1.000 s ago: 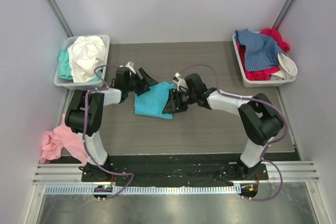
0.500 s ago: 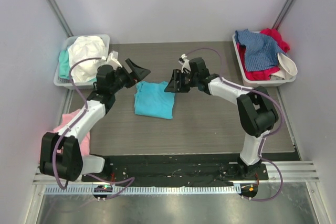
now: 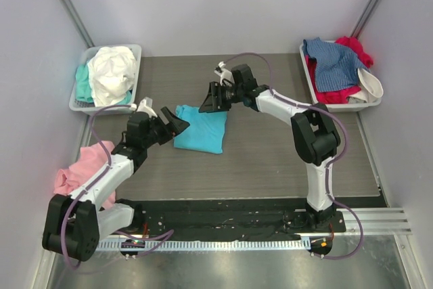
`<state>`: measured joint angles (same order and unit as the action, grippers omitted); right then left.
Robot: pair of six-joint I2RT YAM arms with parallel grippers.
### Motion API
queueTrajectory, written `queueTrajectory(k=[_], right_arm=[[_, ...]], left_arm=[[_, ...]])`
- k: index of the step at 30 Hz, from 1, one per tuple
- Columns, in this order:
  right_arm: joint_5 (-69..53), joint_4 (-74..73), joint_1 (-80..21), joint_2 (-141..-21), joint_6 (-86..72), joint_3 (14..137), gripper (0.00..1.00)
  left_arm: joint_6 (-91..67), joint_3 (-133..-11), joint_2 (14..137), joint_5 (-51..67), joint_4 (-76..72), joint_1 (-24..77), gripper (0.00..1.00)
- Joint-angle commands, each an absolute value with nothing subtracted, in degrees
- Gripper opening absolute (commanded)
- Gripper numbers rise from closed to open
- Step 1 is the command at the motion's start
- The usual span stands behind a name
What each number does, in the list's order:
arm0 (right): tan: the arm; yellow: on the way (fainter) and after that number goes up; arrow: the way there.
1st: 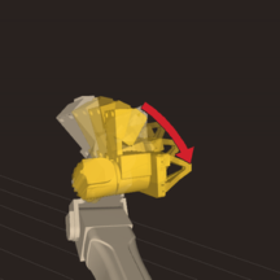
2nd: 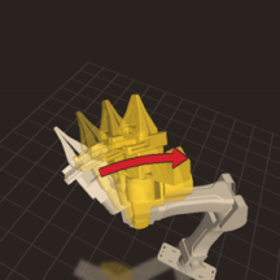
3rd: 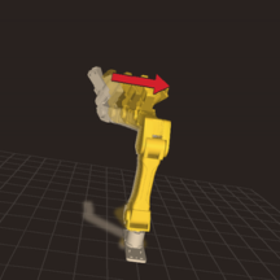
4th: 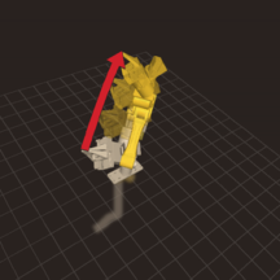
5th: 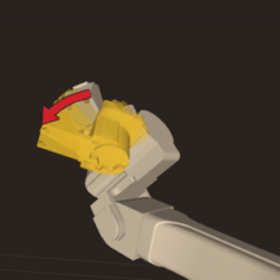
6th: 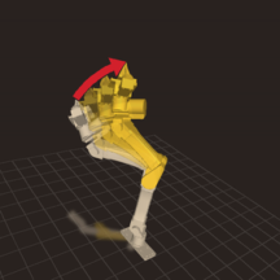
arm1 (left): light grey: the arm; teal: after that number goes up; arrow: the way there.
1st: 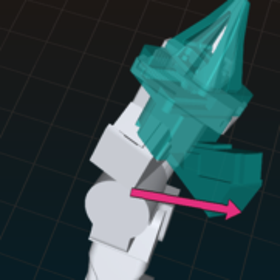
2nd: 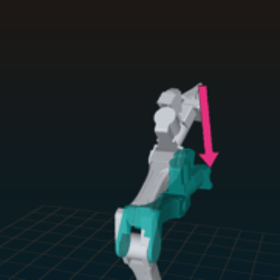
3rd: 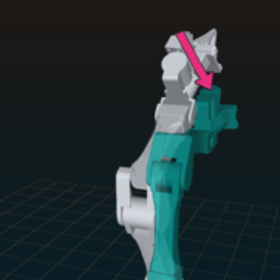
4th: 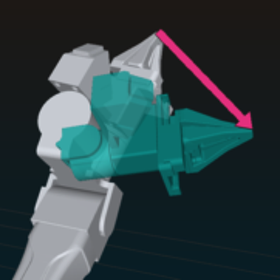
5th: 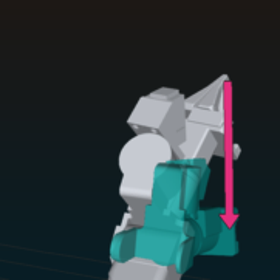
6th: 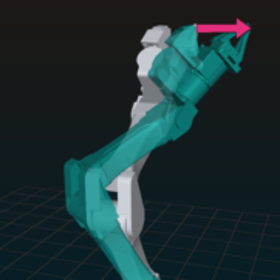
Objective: Fold and stack the t-shirts
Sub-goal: Fold the tshirt
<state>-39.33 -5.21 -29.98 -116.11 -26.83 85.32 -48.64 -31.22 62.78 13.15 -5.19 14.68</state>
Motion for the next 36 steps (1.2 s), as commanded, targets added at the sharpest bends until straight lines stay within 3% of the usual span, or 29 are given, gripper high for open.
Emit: queueTrajectory(k=[1, 11, 21, 36], right_arm=[[-44.3, -5.0, -30.7, -120.7, -25.8, 91.1, 0.59], [-39.2, -10.0, -29.0, -128.2, -21.1, 95.7, 0.59], [-29.5, -9.9, -27.6, -130.0, -24.1, 92.2, 0.59], [-11.3, -4.7, -23.2, -133.4, -41.2, 91.9, 0.59]], left_arm=[[-48.9, -30.4, 61.8, 11.9, -6.9, 15.6, 0.82], [-54.6, -26.6, 68.3, 12.0, -15.9, 21.0, 0.80], [-58.2, -26.6, 78.5, 12.6, -25.5, 24.6, 0.78], [-54.2, -26.4, 66.1, 7.5, -13.0, 24.7, 0.79]])
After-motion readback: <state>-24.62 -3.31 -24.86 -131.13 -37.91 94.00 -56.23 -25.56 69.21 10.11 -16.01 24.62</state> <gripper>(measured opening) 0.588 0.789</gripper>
